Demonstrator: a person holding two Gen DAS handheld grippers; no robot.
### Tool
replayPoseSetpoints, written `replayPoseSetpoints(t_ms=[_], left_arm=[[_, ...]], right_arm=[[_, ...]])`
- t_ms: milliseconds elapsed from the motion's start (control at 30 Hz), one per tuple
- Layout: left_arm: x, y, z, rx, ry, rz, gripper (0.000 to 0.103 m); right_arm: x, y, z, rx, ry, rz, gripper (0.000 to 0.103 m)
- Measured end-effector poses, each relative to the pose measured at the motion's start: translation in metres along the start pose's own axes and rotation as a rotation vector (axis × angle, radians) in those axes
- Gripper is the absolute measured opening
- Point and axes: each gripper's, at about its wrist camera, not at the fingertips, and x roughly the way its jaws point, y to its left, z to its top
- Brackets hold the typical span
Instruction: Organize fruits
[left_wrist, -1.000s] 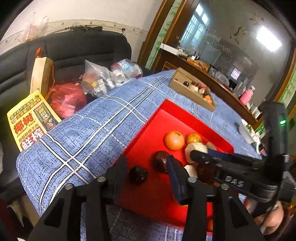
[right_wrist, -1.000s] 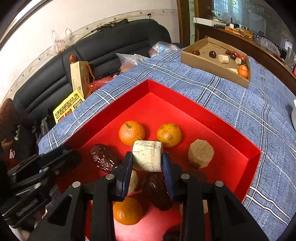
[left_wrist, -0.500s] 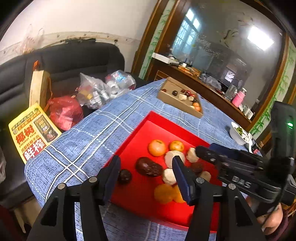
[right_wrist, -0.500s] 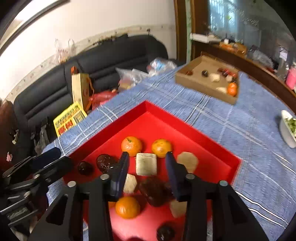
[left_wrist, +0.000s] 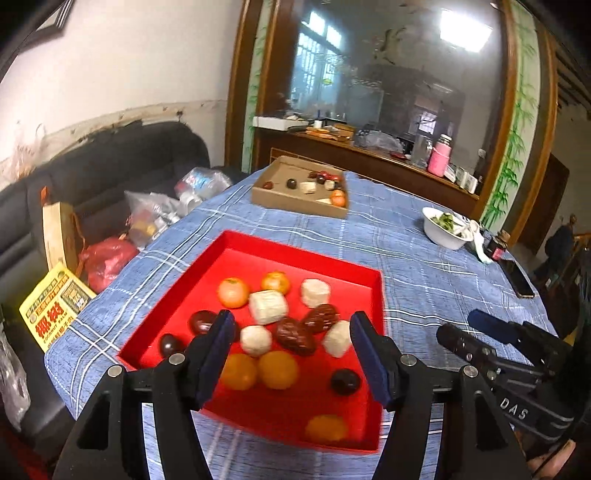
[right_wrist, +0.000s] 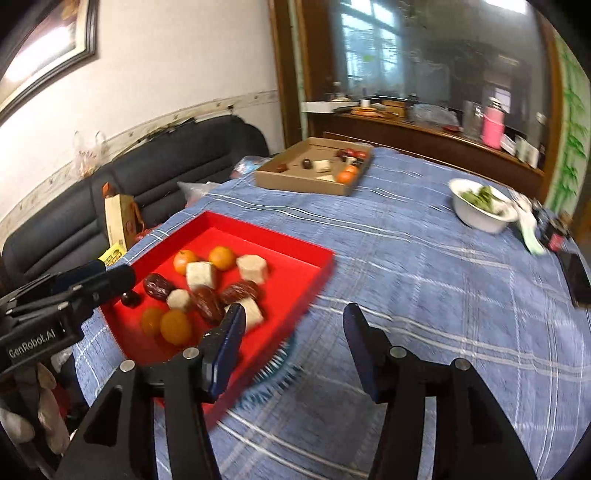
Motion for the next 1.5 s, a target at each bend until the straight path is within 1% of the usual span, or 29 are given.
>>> replayPoseSetpoints(t_ms=[133,233,333,433,467,533,567,733,867,1000,1133,1267,1500], left_arm=[[0.0,-0.022,-0.003,0.03,-0.007,-0.007,0.068],[0.0,-0.032,-0.007,0.042,-0.018,-0.009,0.068],[0.001,-0.044,-0.009,0.076,-0.015,-0.004,0.068],[0.0,-0.05,-0.01,0.092,-0.029,0.009,0.068],[-0.001,-0.051,-0.01,0.094,-0.037,0.016,0.068],[-0.003,-0.051,-0.011,0.094,-0.051,0.025,0.074],[-0.003,-0.05,-0.011,0.093,-0.057,0.026,0.074],[0.001,-0.048,-0.014,0.112,-0.054,0.056,0.081],[0.01,-0.045,-0.019,0.119,-0.023,0.06,0.082],[0.017,-0.043,-0.021,0.118,-0.004,0.097,0.082],[0.02,-0.041,-0.022,0.114,0.008,0.112,0.082],[0.021,-0.041,-0.022,0.121,0.016,0.111,0.082],[0.024,-0.042,-0.022,0.129,0.029,0.105,0.082]], right_arm=[[-0.007,-0.012,-0.014,0.016,-0.007,-0.017,0.056],[-0.009,-0.02,-0.022,0.043,0.0,0.003,0.056],[-0.01,-0.023,-0.027,0.051,0.002,0.008,0.056],[-0.013,-0.02,-0.029,0.038,-0.01,-0.001,0.056],[-0.014,-0.019,-0.029,0.032,-0.015,-0.004,0.057],[-0.015,-0.017,-0.029,0.022,-0.025,-0.01,0.06],[-0.015,-0.017,-0.029,0.02,-0.027,-0.013,0.062],[-0.011,-0.012,-0.03,0.013,-0.018,-0.033,0.062],[-0.006,-0.008,-0.031,0.007,-0.009,-0.042,0.062],[-0.002,-0.005,-0.032,0.002,0.0,-0.046,0.062],[0.0,-0.007,-0.033,0.01,0.009,-0.049,0.063],[0.003,-0.008,-0.034,0.02,0.023,-0.046,0.063],[0.004,-0.003,-0.035,0.001,0.027,-0.047,0.063]])
